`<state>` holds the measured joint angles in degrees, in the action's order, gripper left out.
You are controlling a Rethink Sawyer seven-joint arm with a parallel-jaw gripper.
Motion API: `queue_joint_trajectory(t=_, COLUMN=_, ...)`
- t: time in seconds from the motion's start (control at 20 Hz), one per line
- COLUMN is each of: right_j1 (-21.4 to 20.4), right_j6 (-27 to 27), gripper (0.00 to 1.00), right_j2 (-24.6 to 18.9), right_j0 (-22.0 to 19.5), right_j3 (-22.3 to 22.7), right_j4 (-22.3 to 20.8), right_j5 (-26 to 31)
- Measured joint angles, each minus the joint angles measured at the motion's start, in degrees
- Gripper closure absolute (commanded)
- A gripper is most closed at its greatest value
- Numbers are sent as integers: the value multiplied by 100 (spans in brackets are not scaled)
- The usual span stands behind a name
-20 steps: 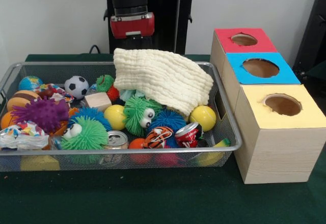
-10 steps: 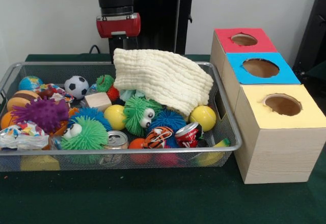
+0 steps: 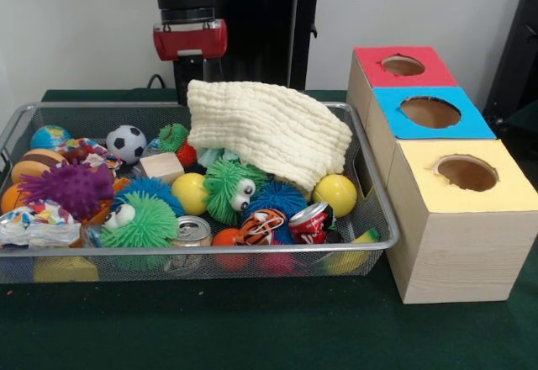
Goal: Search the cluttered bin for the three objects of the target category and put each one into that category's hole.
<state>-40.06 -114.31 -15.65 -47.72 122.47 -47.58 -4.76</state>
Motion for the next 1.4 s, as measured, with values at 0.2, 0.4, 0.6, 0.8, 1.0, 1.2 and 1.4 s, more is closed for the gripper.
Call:
queue_joint_trajectory(t=0.2, right_j1=-104, right_j6=0, gripper=0, right_j2=-201, right_j0=-170, right_j3=0, right_j4=0, right_j5=165)
queue_joint_trajectory(t=0.4, right_j1=-117, right_j6=0, gripper=0, right_j2=-312, right_j0=-302, right_j3=-2, right_j4=-1, right_j5=270)
queue_joint_trajectory(t=0.6, right_j1=-116, right_j6=0, gripper=0, right_j2=-390, right_j0=-386, right_j3=-17, right_j4=-1, right_j5=302)
queue_joint_trajectory(t=0.8, right_j1=-78, right_j6=0, gripper=0, right_j2=-481, right_j0=-474, right_j3=-88, right_j4=-58, right_j5=302)
queue_joint_trajectory(t=1.0, right_j1=25, right_j6=0, gripper=0, right_j2=-492, right_j0=-508, right_j3=-185, right_j4=-177, right_j5=302)
queue_joint_trajectory(t=1.2, right_j1=159, right_j6=0, gripper=0, right_j2=-525, right_j0=-558, right_j3=-340, right_j4=-328, right_j5=304)
queue_joint_trajectory(t=1.4, right_j1=272, right_j6=0, gripper=0, right_j2=-631, right_j0=-678, right_j3=-470, right_j4=-430, right_j5=302)
